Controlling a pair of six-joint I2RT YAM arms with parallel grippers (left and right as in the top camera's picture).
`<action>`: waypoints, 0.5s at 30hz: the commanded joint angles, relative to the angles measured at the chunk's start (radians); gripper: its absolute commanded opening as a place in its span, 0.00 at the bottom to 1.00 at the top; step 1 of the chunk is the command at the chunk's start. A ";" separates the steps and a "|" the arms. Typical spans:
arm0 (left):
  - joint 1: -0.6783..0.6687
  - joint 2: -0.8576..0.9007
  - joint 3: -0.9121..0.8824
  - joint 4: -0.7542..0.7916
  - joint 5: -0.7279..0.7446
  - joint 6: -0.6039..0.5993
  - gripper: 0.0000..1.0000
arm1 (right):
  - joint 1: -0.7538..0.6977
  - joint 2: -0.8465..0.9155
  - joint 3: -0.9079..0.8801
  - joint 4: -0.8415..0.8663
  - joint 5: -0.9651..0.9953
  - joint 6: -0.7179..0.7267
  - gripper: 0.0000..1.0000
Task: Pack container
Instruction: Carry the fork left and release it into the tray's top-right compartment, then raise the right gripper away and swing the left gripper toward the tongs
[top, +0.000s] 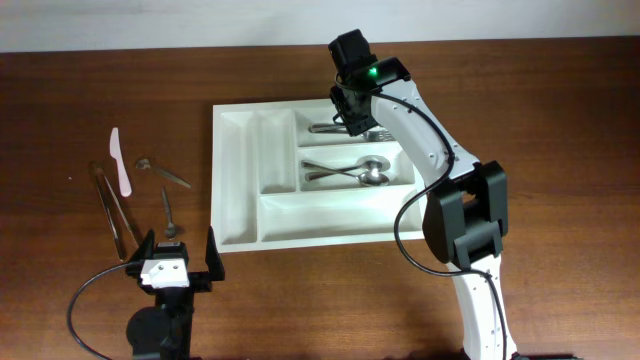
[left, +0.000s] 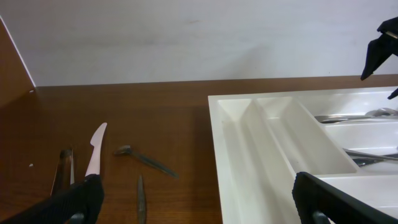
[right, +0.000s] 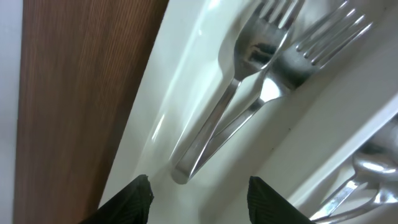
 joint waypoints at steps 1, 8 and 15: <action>0.005 -0.006 -0.006 0.000 0.000 0.015 0.99 | -0.047 -0.023 0.043 0.003 0.010 -0.241 0.56; 0.005 -0.006 -0.006 0.000 0.000 0.016 0.99 | -0.227 -0.092 0.154 -0.239 0.288 -0.612 0.88; 0.005 -0.006 -0.006 0.000 0.000 0.016 0.99 | -0.506 -0.114 0.166 -0.410 0.299 -0.637 0.99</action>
